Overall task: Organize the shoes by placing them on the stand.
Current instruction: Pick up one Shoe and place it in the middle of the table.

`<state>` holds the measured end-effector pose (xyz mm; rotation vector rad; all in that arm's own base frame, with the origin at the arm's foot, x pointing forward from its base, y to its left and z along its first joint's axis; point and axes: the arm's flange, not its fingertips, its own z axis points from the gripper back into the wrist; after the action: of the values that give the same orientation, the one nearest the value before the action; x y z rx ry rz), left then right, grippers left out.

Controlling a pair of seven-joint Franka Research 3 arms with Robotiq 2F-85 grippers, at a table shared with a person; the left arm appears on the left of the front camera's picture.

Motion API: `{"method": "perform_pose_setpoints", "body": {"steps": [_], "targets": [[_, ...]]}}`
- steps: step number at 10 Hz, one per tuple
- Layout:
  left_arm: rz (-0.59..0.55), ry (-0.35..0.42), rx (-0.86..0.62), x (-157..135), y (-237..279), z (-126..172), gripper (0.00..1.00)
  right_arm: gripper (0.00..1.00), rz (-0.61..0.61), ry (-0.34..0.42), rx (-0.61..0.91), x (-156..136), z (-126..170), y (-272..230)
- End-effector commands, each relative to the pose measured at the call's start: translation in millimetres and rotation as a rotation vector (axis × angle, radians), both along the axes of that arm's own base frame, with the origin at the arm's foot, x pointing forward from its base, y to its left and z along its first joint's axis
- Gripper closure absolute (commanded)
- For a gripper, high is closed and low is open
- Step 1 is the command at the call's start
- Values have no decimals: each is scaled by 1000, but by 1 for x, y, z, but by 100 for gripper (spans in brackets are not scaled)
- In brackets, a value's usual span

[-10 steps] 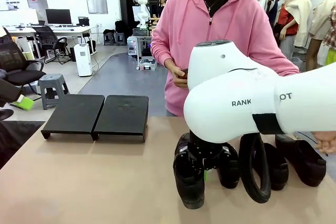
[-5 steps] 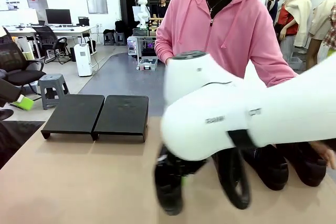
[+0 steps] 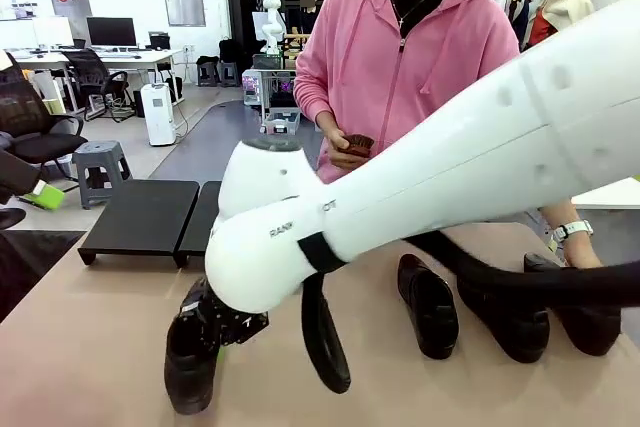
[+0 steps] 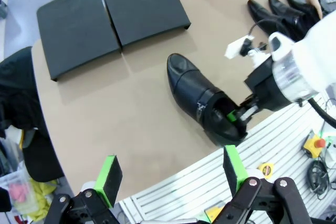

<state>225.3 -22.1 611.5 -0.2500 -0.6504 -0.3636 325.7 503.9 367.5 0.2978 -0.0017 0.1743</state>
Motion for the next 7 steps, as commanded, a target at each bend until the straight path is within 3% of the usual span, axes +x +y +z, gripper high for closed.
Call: {"method": "perform_pose_setpoints", "body": {"steps": [1,6,7], "targets": [[-4,-5,-17,0,-1,0,0,100,-61,11,-20,3,-2,16],[-4,-5,-17,0,-1,0,0,100,-118,30,-42,3,-16,12],[-4,-5,-17,0,-1,0,0,41,-114,32,-32,2,-16,9]]}}
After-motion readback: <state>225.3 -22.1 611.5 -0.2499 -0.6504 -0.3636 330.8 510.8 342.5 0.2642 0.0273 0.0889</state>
